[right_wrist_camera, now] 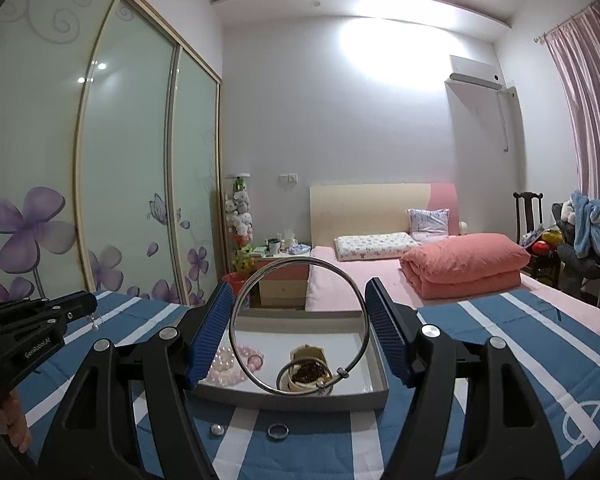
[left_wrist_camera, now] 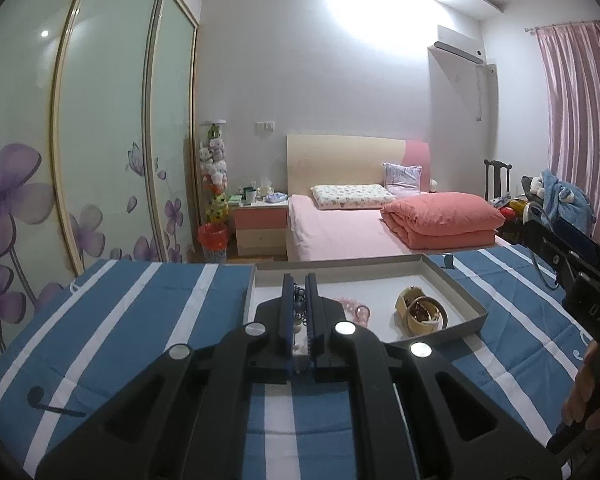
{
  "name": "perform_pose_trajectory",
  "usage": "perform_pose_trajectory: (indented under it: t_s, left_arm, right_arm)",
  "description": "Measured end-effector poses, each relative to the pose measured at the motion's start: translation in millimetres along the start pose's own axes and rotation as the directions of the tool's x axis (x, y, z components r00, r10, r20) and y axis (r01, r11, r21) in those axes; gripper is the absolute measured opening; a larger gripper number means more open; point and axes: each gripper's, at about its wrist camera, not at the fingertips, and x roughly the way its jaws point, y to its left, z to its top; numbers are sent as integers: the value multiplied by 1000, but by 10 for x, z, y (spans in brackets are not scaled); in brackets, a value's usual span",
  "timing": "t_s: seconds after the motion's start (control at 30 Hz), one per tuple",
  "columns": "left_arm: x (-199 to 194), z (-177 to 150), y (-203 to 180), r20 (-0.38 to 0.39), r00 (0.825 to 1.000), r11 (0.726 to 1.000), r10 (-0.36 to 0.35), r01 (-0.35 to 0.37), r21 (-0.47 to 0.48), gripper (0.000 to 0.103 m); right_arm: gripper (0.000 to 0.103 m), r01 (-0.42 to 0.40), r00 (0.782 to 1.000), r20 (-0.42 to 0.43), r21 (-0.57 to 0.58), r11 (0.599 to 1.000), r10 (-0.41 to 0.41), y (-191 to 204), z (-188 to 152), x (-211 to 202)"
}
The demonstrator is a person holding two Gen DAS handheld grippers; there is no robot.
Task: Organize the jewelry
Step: 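Carry both into the tray and open both grippers to release earrings and bangle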
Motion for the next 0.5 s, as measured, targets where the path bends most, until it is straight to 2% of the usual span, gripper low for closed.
perform_pose_trajectory:
  t_s: [0.27, 0.5]
  left_arm:
    - [69, 25, -117, 19, 1000, 1000, 10, -11, 25, 6]
    - [178, 22, -147, 11, 998, 998, 55, -55, 29, 6]
  right_arm:
    - [68, 2, 1000, 17, -4, 1000, -2, 14, 18, 37]
    - [69, 18, 1000, 19, 7, 1000, -18, -13, 20, 97]
